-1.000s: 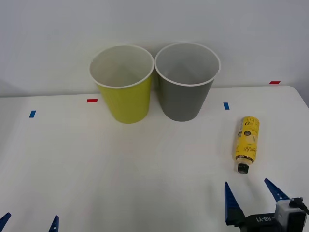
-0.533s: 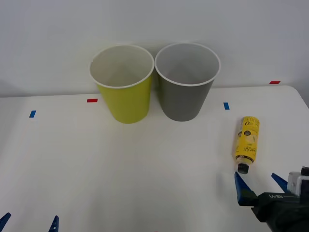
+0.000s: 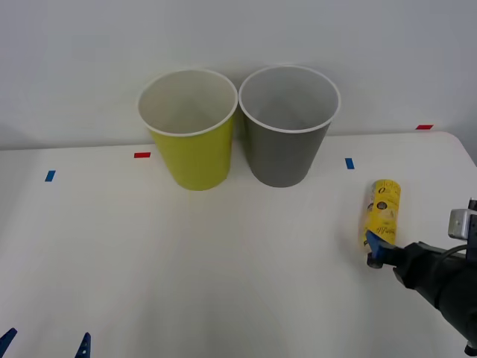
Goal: Put cans in the gray bin and PET bottles in the light green bin.
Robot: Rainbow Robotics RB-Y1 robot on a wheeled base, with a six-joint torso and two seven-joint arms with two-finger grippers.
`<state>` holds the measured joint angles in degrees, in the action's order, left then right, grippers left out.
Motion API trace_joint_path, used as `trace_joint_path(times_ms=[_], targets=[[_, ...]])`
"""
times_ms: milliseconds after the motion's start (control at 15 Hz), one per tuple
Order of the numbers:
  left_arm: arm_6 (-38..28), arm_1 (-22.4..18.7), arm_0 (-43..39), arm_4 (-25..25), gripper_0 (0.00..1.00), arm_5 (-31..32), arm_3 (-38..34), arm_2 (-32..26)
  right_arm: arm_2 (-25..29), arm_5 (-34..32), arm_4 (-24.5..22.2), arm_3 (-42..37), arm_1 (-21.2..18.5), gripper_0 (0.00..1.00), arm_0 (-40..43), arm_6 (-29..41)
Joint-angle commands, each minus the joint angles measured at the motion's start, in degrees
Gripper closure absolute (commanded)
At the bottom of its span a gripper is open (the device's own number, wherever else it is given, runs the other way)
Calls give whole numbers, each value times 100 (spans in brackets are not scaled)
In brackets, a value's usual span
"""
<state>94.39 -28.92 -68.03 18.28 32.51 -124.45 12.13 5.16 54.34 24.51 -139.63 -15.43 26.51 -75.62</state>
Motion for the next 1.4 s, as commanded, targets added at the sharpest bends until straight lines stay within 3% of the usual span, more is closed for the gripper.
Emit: trace_joint_path(times_ms=[67,200,467,600,867,1133,1400], targets=[[0,0,0,0,0,1,0,0,108,1237,-341,-12,-443,0,-884,1005],[0,0,0,0,0,1,0,0,-6,2090,-631,59,-636,0,-1482,1532],[0,0,0,0,0,1,0,0,-6,3127,-807,674,-847,0,-2554,1893],[0,0,0,0,0,1,0,0,-24,3549,-587,1025,-1085,0,-3037,2279],[0,0,0,0,0,1,0,0,-41,3646,168,2036,-1612,0,-3767,2587],[0,0,0,0,0,1,0,0,-692,3654,476,2801,-2095,0,-4303,2648],[0,0,0,0,0,1,0,0,-964,3654,977,3179,-2447,0,-4654,2640]])
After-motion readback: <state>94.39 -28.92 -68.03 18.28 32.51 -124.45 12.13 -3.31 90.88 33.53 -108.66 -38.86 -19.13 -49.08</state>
